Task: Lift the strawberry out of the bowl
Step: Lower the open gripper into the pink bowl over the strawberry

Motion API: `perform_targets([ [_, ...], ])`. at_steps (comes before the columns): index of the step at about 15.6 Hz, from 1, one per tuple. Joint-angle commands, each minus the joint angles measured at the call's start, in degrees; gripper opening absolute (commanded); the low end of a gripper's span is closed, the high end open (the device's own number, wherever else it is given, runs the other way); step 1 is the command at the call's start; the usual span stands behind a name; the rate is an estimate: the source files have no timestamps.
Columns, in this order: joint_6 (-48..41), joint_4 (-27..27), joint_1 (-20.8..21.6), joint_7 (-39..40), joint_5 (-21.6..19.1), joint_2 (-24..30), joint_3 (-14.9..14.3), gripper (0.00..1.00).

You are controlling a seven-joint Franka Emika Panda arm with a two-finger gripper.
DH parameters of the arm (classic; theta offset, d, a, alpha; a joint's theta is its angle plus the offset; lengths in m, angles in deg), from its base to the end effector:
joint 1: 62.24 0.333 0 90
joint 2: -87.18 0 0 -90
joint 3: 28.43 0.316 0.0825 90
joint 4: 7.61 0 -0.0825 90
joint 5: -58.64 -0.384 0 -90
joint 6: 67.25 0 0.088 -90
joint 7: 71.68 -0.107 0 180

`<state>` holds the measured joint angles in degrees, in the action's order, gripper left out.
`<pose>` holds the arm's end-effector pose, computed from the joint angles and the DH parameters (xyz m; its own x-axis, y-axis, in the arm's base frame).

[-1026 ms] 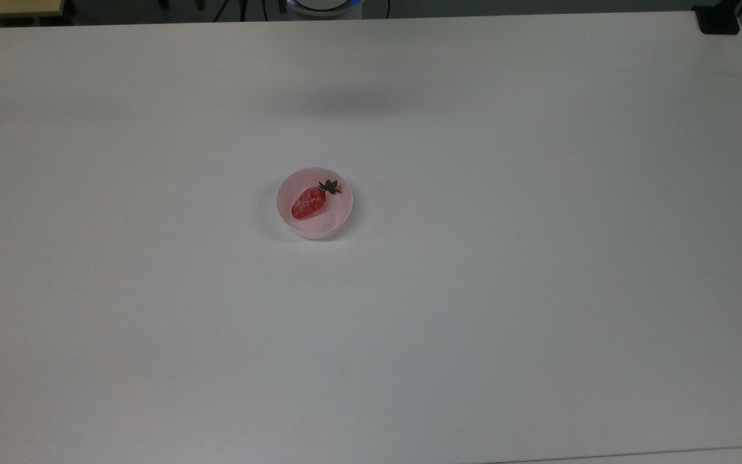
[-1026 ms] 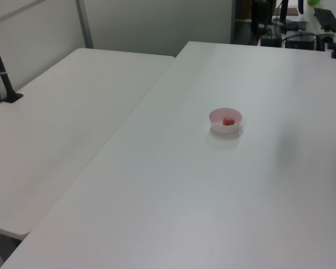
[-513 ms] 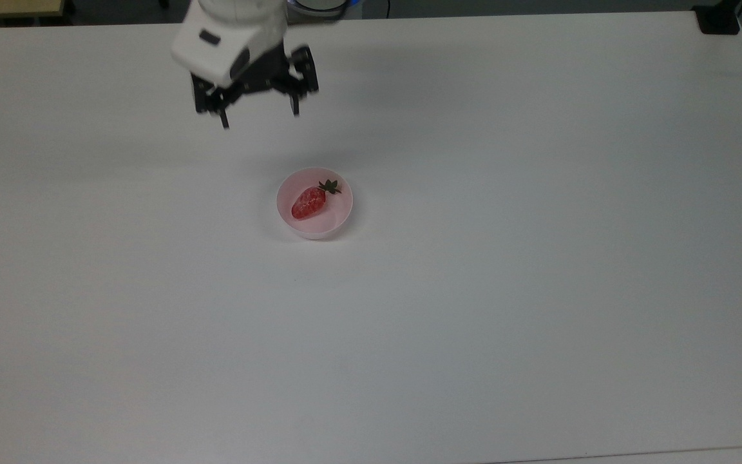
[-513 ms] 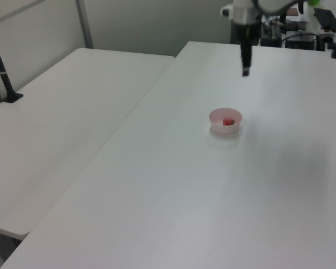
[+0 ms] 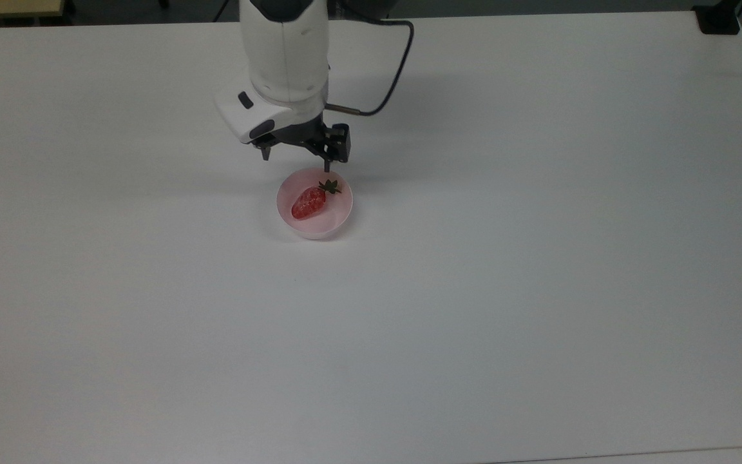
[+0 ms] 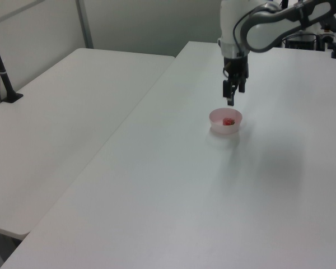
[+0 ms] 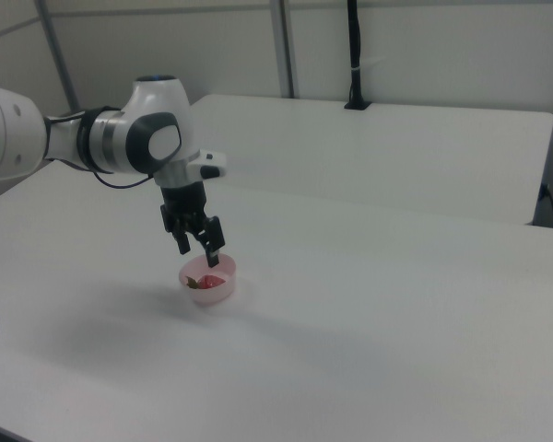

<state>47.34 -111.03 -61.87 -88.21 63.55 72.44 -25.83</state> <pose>0.6184 0.0252 0.3971 0.9789 -0.1998 -0.0421 -0.1961 -0.9774 0.0792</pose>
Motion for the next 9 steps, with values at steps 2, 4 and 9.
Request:
perform_targets([
  [2,6.4,-1.1,0.2,-13.3,-4.5,-3.1,0.1,0.81],
  [4,8.0,-0.9,-0.3,-14.6,-4.8,-4.2,0.1,0.8],
  [9,9.7,-0.9,-0.5,-14.6,-4.8,-5.4,0.1,0.79],
])
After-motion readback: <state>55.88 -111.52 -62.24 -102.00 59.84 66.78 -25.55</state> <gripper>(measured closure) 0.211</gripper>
